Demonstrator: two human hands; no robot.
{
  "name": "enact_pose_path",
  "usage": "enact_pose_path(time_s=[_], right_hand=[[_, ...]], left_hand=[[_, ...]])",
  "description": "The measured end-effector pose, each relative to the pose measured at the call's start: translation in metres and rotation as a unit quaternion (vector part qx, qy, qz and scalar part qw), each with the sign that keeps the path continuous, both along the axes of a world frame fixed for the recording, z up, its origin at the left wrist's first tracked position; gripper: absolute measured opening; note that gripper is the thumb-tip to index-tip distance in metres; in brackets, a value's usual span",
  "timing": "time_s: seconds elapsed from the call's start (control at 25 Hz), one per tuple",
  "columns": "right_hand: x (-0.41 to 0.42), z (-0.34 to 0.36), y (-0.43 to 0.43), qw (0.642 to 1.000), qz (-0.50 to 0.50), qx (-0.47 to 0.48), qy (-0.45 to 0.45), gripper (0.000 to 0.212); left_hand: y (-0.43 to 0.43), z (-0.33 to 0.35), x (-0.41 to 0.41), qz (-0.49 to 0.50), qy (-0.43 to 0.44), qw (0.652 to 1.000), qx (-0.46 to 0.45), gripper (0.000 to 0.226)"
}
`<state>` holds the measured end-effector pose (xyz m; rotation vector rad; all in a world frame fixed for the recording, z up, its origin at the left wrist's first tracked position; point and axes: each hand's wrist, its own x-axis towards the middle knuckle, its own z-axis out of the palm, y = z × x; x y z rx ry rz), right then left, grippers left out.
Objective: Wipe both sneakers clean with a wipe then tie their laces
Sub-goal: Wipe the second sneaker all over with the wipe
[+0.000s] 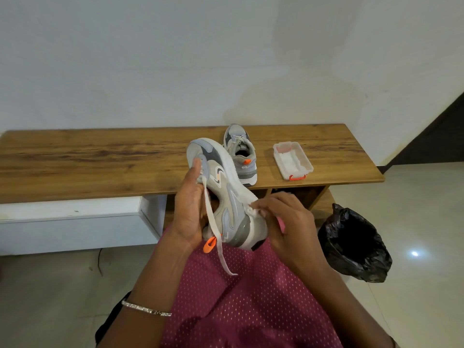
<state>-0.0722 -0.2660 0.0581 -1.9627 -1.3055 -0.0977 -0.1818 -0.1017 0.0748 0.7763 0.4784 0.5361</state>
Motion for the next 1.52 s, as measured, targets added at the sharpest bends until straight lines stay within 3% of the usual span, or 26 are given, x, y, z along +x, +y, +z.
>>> enact_pose_path(time_s=[0.16,0.36,0.72,0.92,1.08,1.36,1.52], right_hand=[[-0.012,-0.01,-0.015,1.0,0.006,-0.029,-0.003,0.028],[0.007,-0.004,0.005,0.999,-0.019,0.016,0.033,0.022],[-0.004,-0.01,-0.008,0.999,-0.016,0.011,0.048,0.026],[-0.005,-0.003,-0.003,0.999,-0.035,0.011,0.031,0.02],[-0.006,0.005,0.014,0.998,-0.042,0.032,0.025,0.019],[-0.047,0.003,0.007,0.997,0.051,0.051,-0.002,0.02],[-0.032,0.004,0.02,0.997,0.038,0.06,-0.02,0.024]], left_hand=[[0.007,-0.006,-0.002,0.024,0.02,1.0,0.005,0.069],[-0.006,0.002,0.002,-0.014,0.026,1.0,-0.002,0.058],[0.005,-0.005,-0.002,0.018,0.019,1.0,-0.008,0.078],[-0.004,0.002,0.002,0.016,0.038,0.999,-0.012,0.056],[-0.01,0.007,0.004,0.008,0.025,1.0,-0.014,0.052],[0.002,0.003,0.001,0.074,0.033,0.997,-0.021,0.057],[-0.003,0.008,0.003,0.052,0.034,0.998,-0.026,0.058]])
